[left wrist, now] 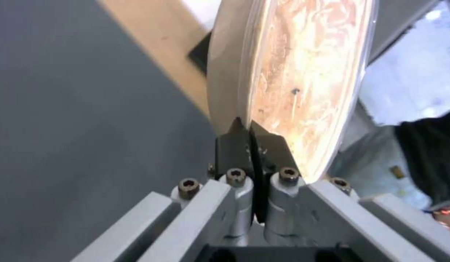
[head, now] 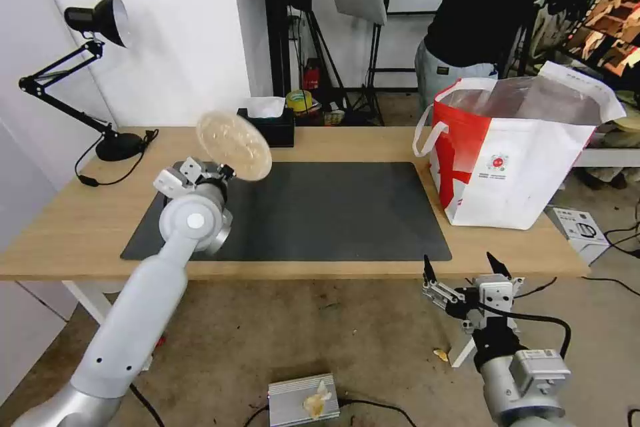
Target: Pick up the trash from the table and place it into the takeout bag.
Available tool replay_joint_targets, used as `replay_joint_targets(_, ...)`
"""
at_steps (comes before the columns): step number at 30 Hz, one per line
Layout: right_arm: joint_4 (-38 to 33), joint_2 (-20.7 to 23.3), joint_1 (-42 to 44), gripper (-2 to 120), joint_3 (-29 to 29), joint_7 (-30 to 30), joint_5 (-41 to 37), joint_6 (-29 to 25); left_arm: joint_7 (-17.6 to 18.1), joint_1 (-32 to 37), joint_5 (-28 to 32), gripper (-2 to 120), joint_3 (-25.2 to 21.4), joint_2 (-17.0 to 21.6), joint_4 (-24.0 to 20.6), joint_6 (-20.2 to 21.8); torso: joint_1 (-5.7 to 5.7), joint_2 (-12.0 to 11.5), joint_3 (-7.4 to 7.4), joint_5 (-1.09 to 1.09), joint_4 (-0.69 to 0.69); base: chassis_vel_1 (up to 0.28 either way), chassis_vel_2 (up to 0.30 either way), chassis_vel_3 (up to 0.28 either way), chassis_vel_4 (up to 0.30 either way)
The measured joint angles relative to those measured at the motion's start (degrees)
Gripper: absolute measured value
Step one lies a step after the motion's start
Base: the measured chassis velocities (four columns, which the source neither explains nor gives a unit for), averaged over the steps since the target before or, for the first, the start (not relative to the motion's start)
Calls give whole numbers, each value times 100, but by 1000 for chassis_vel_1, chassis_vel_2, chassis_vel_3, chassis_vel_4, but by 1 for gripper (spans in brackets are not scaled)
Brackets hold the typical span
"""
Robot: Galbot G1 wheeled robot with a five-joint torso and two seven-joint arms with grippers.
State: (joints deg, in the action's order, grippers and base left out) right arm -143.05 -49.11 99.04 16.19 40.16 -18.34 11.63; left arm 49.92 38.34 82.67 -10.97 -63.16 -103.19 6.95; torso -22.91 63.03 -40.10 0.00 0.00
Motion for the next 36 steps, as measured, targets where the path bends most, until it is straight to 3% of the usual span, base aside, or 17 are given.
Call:
replay_joint_targets(9, 0, 0, 0, 100, 0, 0, 0, 0, -675, -544, 28, 0, 563, 170, -65, -349, 0, 0, 0, 1, 0, 0, 0, 0, 0)
replay_joint_targets(12, 0, 0, 0, 100, 0, 0, 0, 0, -1087, -1223, 37, 0, 1192, -12, 213, -569, 0, 0, 0, 2, 0, 0, 0, 0, 0)
replay_joint_targets(14, 0, 0, 0, 100, 0, 0, 0, 0, -1152, -1360, 44, 0, 1319, -74, 305, -603, 0, 0, 0, 1, 0, 0, 0, 0, 0)
replay_joint_targets(18, 0, 0, 0, 100, 0, 0, 0, 0, -1649, -2076, 53, 0, 1863, -552, 1015, -807, 0, 0, 0, 2, -1, 0, 0, 0, 0)
replay_joint_targets(23, 0, 0, 0, 100, 0, 0, 0, 0, -2113, -2502, 60, 0, 2237, -972, 1640, -934, -1, 0, 0, 2, -1, 0, 0, 0, 0)
replay_joint_targets(24, 0, 0, 0, 100, 0, 0, 0, 0, -2113, -2502, 60, 0, 2237, -972, 1640, -934, -1, 0, 0, 2, -1, 0, 0, 0, 0)
replay_joint_targets(27, 0, 0, 0, 100, 0, 0, 0, 0, -2628, -2693, 189, 0, 2402, -1214, 2045, -967, -1, 0, -1, 1, -1, 0, 0, 0, 0)
replay_joint_targets(30, 0, 0, 0, 100, 0, 0, 0, 0, -2771, -2732, 234, 0, 2434, -1257, 2150, -968, -1, 0, -1, 1, 0, 0, 0, 0, 0)
replay_joint_targets(33, 0, 0, 0, 100, 0, 0, 0, 0, -3465, -2957, 353, 0, 2571, -1545, 2738, -969, -1, 0, -1, 1, 1, 0, 0, 0, 0)
replay_joint_targets(36, 0, 0, 0, 100, 0, 0, 0, 0, -3701, -3074, 371, 0, 2644, -1695, 2984, -969, -1, -1, 0, 1, 0, 0, 0, 0, 0)
